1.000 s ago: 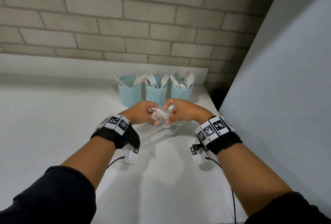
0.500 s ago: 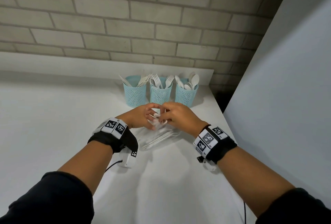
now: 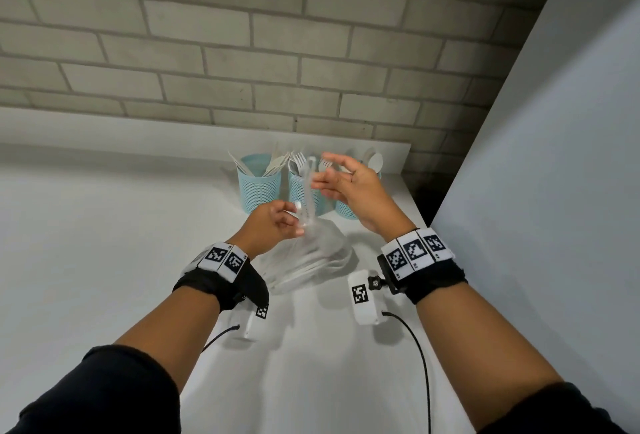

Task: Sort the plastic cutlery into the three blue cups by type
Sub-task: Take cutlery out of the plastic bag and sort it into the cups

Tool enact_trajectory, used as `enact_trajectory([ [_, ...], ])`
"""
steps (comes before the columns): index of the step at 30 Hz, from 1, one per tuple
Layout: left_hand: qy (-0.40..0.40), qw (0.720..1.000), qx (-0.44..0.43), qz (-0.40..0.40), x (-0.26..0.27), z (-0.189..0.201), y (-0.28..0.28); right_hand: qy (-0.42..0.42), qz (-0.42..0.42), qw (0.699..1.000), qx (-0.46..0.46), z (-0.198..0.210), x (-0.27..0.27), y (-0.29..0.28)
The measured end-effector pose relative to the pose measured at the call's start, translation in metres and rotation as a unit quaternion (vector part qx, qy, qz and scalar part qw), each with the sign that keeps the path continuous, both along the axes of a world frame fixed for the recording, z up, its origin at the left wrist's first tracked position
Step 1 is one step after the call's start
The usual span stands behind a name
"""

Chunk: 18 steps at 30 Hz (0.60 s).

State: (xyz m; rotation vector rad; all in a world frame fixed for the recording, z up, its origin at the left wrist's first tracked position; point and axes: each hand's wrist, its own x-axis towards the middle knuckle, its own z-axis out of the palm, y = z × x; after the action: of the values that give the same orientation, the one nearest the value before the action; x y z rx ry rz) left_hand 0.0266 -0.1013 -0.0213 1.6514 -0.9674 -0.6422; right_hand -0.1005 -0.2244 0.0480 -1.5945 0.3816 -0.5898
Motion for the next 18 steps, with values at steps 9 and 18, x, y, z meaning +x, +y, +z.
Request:
enact_trajectory([
  [9, 0.014, 1.0, -0.016, 0.001, -0.006, 0.004, 0.008, 0.361, 0.008, 0.887, -0.29, -0.072, 0.01, -0.02],
  [18, -0.012, 0.998, -0.041, 0.043, -0.008, 0.009, 0.018, 0.234, -0.039, 0.953, -0.189, -0.053, -0.013, -0.011],
])
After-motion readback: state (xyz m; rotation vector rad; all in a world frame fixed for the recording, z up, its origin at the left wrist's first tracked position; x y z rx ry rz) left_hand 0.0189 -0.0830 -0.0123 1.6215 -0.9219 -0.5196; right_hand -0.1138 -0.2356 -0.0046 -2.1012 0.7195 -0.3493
